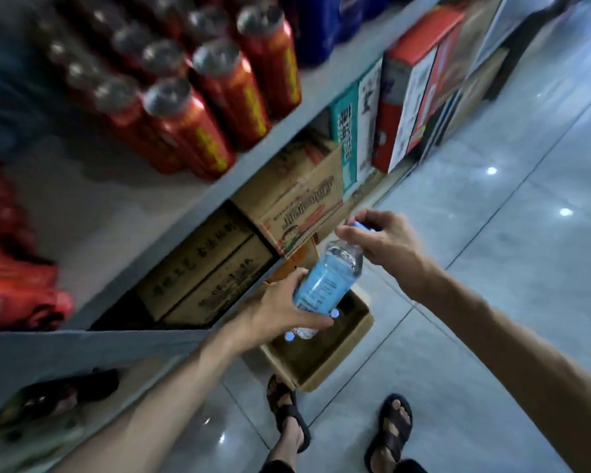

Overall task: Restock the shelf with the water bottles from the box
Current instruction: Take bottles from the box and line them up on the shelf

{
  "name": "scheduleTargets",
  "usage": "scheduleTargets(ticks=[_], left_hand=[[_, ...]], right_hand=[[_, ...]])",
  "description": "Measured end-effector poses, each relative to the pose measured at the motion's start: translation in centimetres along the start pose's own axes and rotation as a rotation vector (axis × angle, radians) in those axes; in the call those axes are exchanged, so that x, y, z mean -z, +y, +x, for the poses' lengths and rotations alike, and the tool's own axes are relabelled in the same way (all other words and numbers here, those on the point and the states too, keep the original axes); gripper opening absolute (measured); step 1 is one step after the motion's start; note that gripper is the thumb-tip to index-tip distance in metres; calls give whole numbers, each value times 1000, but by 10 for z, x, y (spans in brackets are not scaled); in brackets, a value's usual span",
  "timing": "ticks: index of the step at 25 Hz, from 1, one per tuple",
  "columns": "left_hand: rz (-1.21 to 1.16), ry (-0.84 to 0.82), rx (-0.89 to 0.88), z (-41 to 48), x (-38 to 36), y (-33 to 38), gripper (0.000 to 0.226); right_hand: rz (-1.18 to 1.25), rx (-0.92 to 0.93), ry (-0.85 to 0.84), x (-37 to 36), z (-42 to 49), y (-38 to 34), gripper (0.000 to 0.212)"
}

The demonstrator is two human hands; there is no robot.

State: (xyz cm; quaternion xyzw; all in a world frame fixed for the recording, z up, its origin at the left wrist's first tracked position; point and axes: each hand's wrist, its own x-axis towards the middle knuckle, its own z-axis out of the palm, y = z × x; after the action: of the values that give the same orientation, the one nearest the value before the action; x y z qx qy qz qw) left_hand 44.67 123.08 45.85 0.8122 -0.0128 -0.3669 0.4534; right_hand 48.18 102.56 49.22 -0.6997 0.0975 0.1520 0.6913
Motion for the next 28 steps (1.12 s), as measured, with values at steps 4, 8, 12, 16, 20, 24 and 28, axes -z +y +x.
scheduleTargets(ticks=[4, 8, 12, 16, 20, 24, 28], left_hand=[[-49, -54, -3, -76, 34, 87, 65], [-205, -69, -114, -150, 65, 149, 67], [-411, -139, -214, -203, 86, 174, 54], [-405, 157, -211, -228, 106, 181, 44], [-264, 438, -163, -227, 125, 163, 63], [-221, 570, -139, -215, 138, 136, 64], [-291, 655, -105, -206, 155, 115, 67]], right_hand=[[-79, 75, -137, 8, -46, -109, 10], [-202, 283, -428, 4, -86, -214, 12], [-204, 340, -568, -19, -97, -275, 14], [-84, 242, -543, -50, -85, -292, 5], [-375, 213, -458, -87, -71, -273, 52], [-382, 127, -491, -129, -61, -265, 35], [-322, 64, -620, -161, -44, -259, 29]])
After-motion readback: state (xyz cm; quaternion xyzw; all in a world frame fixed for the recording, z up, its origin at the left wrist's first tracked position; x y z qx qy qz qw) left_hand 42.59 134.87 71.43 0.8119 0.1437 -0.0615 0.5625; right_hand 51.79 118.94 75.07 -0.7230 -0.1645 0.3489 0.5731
